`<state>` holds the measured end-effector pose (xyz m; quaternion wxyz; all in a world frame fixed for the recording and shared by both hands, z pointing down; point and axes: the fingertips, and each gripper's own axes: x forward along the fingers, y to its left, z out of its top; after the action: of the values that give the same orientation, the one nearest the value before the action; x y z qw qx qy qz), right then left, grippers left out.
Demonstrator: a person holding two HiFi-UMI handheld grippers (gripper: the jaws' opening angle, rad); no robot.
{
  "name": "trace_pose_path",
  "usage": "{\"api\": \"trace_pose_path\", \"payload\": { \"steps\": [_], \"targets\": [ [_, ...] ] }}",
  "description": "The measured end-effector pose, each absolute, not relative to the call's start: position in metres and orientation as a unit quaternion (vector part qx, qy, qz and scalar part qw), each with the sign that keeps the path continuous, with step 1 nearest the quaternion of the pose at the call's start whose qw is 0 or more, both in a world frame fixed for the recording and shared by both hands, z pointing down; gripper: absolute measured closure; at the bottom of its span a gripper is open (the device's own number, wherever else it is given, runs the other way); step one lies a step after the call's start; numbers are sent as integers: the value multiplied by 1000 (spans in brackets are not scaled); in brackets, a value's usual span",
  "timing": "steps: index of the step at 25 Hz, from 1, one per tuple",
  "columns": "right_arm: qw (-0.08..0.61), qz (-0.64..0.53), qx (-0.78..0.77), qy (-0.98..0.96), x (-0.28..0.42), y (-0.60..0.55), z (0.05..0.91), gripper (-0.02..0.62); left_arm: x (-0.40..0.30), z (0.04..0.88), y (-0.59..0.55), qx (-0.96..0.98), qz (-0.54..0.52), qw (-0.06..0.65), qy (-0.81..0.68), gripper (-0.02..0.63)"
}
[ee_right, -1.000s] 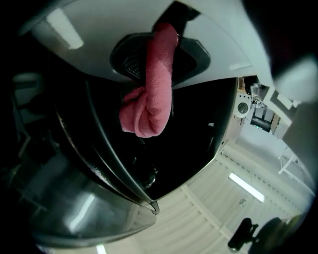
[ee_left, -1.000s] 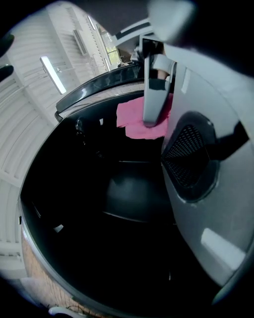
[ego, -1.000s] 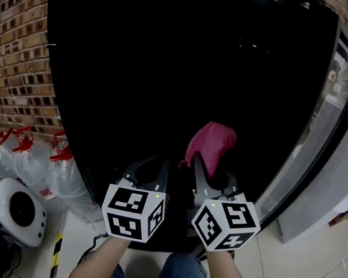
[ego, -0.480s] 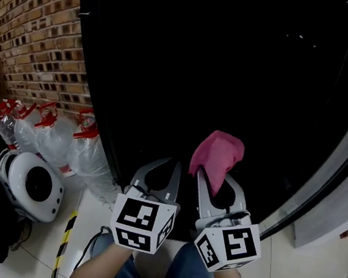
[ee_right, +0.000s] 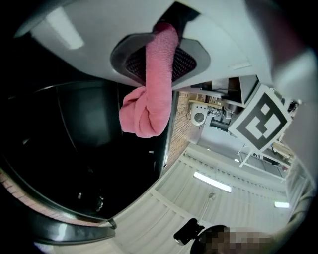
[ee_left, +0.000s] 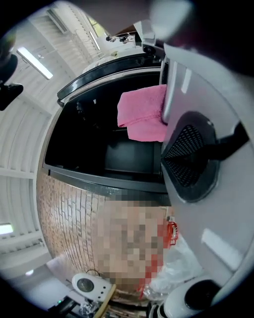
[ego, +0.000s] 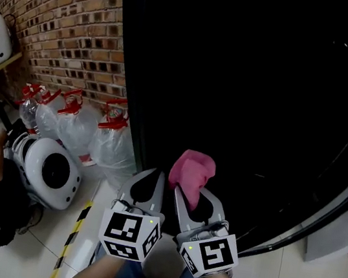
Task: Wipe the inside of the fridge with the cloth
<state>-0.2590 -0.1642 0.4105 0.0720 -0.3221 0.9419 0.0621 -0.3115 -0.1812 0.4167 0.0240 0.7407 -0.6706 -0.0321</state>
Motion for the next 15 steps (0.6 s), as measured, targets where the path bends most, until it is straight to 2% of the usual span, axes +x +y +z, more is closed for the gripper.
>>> {"api": "trace_pose_path", "payload": {
  "steps": [10, 15],
  "targets": [
    [38, 68, -299, 951, -297, -166, 461, 535, -334, 439, -174, 724, -29, 29, -689, 591],
    [-12, 70, -299, 952, -317, -198, 508, 534, -337, 440, -176, 721, -26, 30, -692, 591]
  ]
}}
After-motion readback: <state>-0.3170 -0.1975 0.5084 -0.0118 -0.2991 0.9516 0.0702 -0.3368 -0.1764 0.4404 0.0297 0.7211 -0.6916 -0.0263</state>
